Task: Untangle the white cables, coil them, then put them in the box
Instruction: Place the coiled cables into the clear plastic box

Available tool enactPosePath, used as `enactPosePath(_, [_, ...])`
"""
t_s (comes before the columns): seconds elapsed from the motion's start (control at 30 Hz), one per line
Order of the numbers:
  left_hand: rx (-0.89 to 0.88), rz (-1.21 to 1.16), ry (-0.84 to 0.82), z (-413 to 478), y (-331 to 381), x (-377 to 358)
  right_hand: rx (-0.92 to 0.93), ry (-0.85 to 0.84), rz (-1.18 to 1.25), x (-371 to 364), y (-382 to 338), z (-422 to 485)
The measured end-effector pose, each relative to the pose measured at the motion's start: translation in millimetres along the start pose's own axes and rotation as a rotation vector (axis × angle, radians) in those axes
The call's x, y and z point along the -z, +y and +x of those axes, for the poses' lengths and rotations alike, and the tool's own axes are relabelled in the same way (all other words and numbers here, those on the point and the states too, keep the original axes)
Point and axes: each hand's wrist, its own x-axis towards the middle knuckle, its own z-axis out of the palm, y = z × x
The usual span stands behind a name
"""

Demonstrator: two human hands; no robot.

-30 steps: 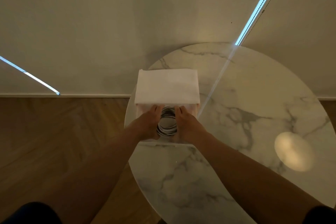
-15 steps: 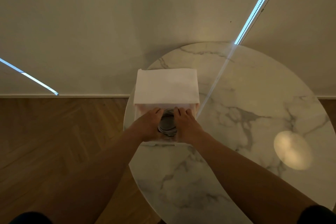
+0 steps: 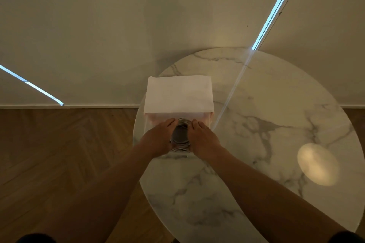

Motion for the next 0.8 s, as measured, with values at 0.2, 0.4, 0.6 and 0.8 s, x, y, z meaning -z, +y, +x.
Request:
enactPosePath(0.2, [0.026, -0.058, 0.047, -9, 11, 10, 0.045, 0.112, 0.150, 6, 3, -11])
enactPosePath(0.4, [-0.018, -0.215, 0.356, -54, -1, 22, 0.036, 0.324, 0.450, 7, 25, -60])
enactPosePath(0.6, [0.198, -0.363, 0.255, -87, -49, 14, -0.057, 0.166, 0.568, -19, 52, -78])
enactPosePath(0.8, [0.255, -0.300, 0.072, -77, -66, 4, -0.155, -0.001, 0.498, -36, 69, -50])
